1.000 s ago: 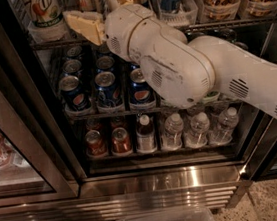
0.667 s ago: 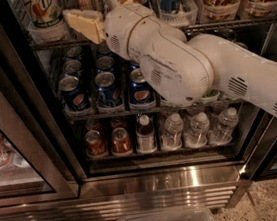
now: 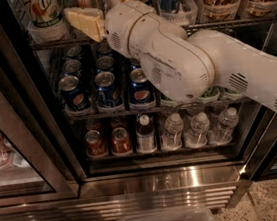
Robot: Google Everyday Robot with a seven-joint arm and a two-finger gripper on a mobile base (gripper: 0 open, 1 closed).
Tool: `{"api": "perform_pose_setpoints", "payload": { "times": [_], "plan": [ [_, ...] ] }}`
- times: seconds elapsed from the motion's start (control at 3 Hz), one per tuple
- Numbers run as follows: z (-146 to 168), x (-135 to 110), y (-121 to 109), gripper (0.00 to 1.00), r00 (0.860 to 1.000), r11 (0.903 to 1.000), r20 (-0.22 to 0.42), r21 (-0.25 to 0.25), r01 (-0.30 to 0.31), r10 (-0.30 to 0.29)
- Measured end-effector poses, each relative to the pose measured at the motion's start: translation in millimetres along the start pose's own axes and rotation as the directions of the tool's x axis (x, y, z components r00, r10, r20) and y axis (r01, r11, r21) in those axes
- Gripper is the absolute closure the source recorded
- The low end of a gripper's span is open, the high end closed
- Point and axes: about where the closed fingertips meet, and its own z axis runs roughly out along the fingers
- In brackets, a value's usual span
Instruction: Pick redbull can from top shelf of fridge
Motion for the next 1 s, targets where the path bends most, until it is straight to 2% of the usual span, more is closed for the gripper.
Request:
{"api": "perform_pose_setpoints", "payload": {
  "times": [1.0],
  "plan": [
    [3.7, 0.5, -3.8, 0.31, 1.000, 0.9999, -0.014, 0.003, -0.014, 0.014]
  ]
}}
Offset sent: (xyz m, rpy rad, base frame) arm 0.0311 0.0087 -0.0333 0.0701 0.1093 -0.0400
